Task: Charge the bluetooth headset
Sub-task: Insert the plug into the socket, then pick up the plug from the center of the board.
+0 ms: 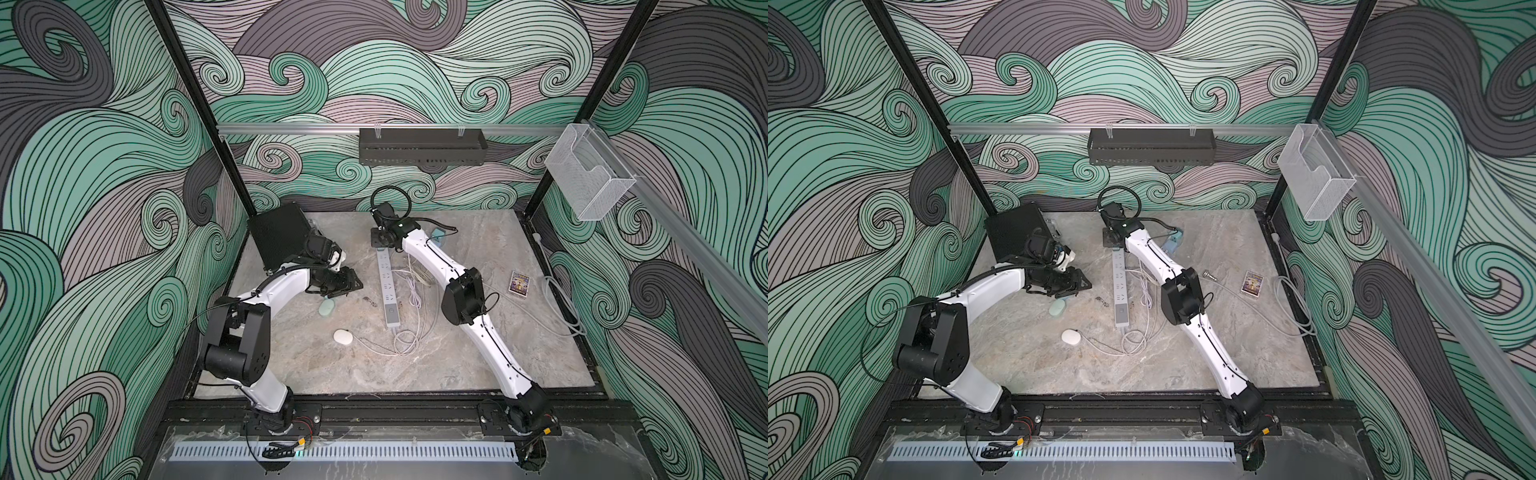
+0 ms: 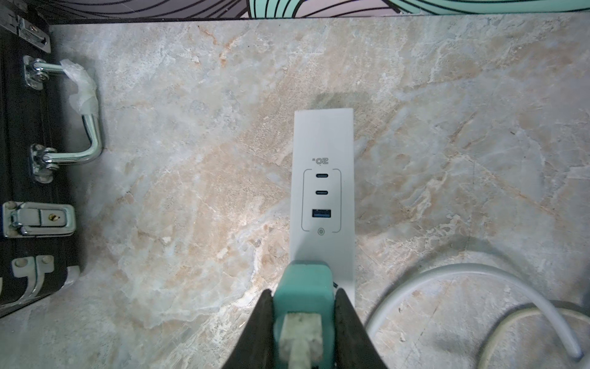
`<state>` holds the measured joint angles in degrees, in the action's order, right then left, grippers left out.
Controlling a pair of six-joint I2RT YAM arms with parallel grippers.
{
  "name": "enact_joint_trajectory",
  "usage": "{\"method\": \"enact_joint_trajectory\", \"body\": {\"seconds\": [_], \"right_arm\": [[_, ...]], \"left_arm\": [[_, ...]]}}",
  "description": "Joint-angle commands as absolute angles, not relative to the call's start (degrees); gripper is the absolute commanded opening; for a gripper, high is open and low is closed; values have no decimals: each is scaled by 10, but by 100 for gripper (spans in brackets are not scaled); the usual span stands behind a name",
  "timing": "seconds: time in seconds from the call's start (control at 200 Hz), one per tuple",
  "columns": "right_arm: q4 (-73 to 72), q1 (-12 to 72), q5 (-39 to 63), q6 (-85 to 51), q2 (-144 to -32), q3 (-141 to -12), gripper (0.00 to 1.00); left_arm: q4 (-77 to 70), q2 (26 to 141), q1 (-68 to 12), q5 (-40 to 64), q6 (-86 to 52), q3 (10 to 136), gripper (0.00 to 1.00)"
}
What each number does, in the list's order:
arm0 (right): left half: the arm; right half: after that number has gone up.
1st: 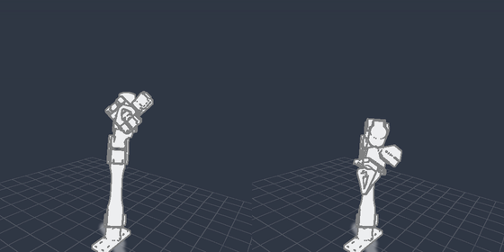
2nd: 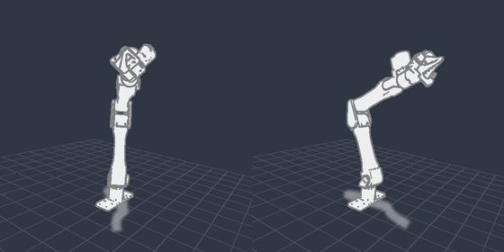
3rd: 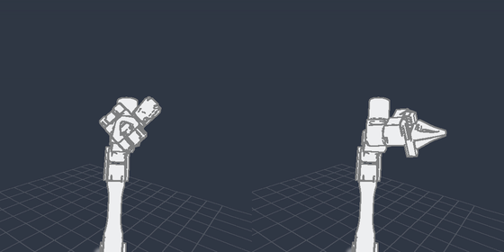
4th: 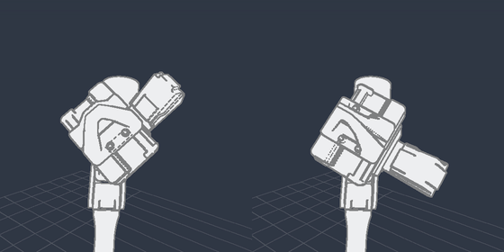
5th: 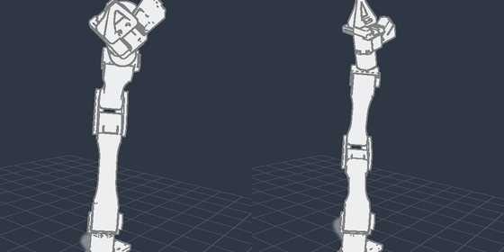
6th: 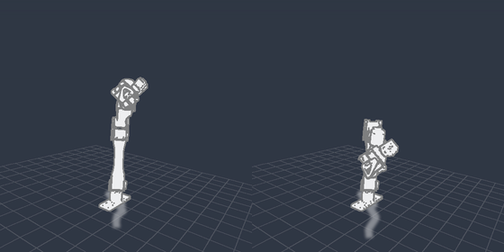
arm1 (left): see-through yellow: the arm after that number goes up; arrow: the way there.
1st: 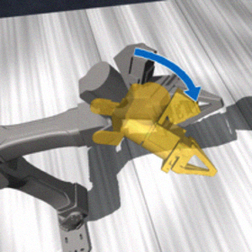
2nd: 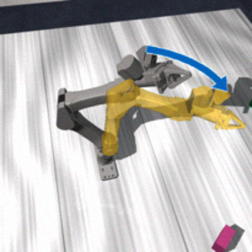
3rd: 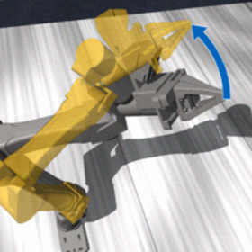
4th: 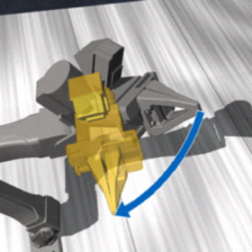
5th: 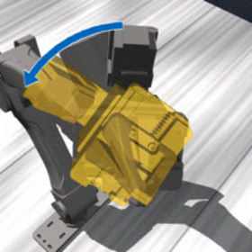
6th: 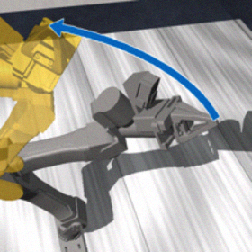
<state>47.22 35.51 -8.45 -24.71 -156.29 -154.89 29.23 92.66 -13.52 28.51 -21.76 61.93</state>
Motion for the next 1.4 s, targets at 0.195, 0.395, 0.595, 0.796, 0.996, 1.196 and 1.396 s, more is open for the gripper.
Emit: {"method": "enact_joint_trajectory", "body": {"seconds": [0.195, 0.395, 0.595, 0.796, 0.996, 1.196, 1.396], "right_arm": [[581, 350, -66, -267, -1543, -1525, 48], [567, 358, -70, -259, -1458, -1503, 59], [546, 376, -10, -257, -1344, -1387, 60], [465, 377, 45, -278, -1175, -1180, 61], [436, 334, 161, -310, -1080, -1068, 62], [437, 295, 180, -303, -1025, -1005, 63], [435, 232, 36, -318, -1008, -937, 60]], "left_arm": [[293, 913, -132, 263, -199, 622, 58], [294, 896, -132, 253, -194, 619, 58], [293, 873, -136, 247, -191, 607, 58], [287, 869, -140, 244, -195, 605, 58], [287, 876, -142, 242, -192, 611, 58], [290, 878, -142, 233, -186, 609, 58], [274, 880, -142, 243, -195, 606, 58]]}}
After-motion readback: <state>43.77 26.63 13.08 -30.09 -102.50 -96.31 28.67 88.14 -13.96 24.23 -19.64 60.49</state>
